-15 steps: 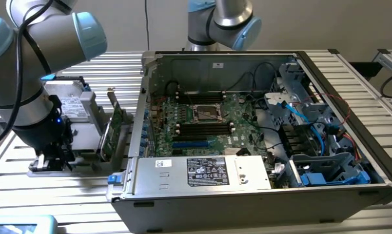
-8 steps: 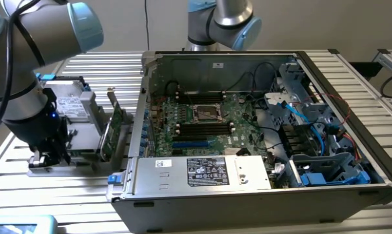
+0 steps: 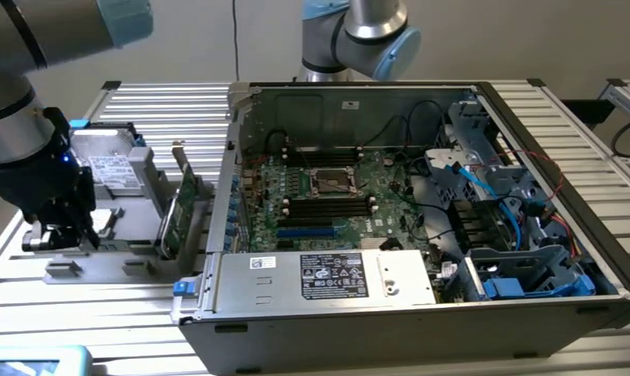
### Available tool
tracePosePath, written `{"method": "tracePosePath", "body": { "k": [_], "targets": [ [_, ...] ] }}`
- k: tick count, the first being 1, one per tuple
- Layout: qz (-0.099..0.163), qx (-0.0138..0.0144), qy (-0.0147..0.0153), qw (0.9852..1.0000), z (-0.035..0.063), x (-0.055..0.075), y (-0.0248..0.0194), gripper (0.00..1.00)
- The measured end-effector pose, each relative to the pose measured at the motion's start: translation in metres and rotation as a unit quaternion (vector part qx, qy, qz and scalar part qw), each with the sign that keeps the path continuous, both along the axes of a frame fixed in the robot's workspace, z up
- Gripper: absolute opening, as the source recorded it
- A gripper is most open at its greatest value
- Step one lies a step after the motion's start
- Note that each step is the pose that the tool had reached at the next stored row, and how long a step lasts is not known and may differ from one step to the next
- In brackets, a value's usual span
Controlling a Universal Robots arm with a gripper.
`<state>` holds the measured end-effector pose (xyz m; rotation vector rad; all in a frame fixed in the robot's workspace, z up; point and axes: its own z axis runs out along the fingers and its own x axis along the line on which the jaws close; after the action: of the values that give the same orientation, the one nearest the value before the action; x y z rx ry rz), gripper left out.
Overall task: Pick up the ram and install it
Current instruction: 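Pick up the ram and move it above insertion slot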
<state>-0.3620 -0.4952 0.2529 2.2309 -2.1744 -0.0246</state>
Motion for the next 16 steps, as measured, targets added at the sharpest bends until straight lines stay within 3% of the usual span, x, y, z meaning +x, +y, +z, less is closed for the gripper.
{"method": "tracePosePath", "body": {
  "k": [10, 16],
  "targets": [
    [0.0, 0.0, -0.0001, 1.0, 0.0456, 0.001, -0.0007, 0.13],
    [0.0, 0.0, -0.0001, 1.0, 0.0729, 0.016, -0.0026, 0.13]
  ]
}}
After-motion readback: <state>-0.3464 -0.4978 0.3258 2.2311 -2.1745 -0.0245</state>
